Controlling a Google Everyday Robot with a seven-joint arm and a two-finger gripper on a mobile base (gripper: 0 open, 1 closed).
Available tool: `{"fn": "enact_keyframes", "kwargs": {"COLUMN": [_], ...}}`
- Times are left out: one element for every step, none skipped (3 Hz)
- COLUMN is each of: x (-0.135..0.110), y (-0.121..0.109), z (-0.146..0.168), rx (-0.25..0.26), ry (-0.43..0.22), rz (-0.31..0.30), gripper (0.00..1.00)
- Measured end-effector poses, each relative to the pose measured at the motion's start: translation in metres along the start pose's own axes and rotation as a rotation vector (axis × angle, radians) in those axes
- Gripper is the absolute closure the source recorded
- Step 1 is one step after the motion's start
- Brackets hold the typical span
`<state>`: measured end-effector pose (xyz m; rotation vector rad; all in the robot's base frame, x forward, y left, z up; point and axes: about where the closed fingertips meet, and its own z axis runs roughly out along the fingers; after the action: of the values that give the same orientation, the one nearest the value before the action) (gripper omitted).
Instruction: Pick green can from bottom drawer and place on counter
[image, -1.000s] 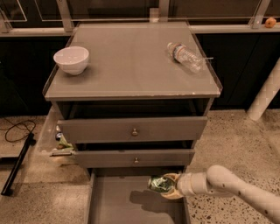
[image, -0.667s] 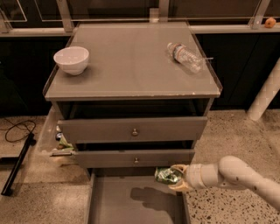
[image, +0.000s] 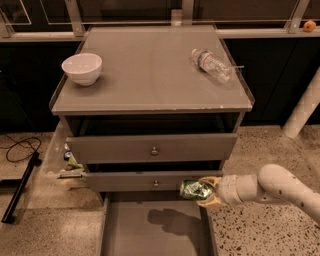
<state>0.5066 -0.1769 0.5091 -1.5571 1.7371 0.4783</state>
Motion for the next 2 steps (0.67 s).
{"fn": "enact_keyframes", "kwargs": {"x": [-0.029,-0.077], "y": [0.002,0.01], "z": [-0.013,-0.038], "rx": [0.004,0.006], "ry": [0.019,0.037], "rz": [-0.06,-0.162], "gripper": [1.0,1.0]}}
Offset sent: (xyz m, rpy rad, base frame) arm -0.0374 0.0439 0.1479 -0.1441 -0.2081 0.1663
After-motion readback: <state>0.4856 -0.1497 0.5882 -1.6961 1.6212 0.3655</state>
